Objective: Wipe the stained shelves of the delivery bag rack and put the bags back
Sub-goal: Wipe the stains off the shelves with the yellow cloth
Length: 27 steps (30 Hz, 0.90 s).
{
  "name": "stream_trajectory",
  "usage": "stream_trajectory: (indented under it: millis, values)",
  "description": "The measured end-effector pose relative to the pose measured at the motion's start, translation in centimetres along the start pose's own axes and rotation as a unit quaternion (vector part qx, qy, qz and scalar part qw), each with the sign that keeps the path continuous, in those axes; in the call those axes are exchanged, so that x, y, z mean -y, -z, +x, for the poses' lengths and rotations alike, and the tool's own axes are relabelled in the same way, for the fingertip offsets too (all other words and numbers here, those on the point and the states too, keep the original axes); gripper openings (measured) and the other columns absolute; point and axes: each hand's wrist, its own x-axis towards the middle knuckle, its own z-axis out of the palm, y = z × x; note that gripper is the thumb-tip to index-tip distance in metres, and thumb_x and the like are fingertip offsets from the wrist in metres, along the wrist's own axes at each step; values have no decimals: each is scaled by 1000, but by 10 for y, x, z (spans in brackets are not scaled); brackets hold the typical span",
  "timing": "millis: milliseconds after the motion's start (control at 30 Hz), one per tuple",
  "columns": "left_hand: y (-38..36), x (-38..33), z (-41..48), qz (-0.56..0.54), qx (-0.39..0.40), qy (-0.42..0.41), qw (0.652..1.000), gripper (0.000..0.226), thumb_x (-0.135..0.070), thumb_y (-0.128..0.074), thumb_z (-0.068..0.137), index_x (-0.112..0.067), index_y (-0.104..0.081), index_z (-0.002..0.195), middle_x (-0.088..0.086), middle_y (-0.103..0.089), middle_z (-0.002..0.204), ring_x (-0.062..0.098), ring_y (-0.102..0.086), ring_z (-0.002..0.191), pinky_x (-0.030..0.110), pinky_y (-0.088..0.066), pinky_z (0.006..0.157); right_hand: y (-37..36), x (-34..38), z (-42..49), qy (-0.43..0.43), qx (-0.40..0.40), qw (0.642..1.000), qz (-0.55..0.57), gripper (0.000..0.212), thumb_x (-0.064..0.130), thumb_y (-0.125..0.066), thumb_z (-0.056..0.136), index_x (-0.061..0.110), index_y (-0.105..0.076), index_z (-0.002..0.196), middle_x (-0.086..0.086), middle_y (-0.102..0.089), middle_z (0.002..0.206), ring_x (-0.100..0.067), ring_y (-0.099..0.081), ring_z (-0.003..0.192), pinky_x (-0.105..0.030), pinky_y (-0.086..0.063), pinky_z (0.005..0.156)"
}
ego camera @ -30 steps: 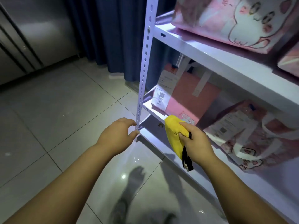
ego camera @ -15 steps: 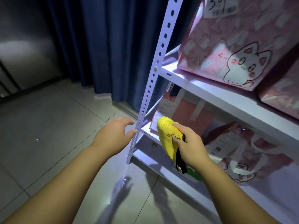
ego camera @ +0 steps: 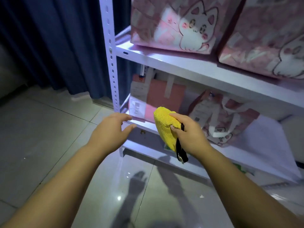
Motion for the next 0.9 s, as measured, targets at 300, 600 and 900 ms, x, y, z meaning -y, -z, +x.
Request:
stream_trajectory:
  millis: [300, 600, 900]
  values:
    - [-99, -72, -56, -1, 57, 16, 998, 34, -43, -59, 86, -26, -61, 116, -5, -62, 117, 10, -57, 92, 26, -42, 75, 50, -122, -79, -85, 29, 996, 20, 42, 17, -54, 94, 26, -47, 135, 1, -45, 141, -20, -42, 127, -25, -32, 97]
    - [-254, -172, -121, -13, 99, 52, 994, 31, -41, -59, 86, -26, -63, 113, -5, -61, 117, 14, -60, 98, 30, -46, 80, 104, -287, -162, -85, 92, 992, -30, 43, 15, -52, 94, 24, -45, 136, -5, -45, 142, -22, -45, 125, -21, -31, 94]
    - [-372, -190, -152, -35, 170, 90, 981, 30, -41, -59, 86, -26, -62, 112, -6, -61, 117, 13, -59, 97, 32, -47, 87, 89, -404, -186, -139, 113, 983, -29, 44, 15, -51, 94, 25, -45, 136, -6, -47, 139, -23, -45, 125, -24, -31, 96]
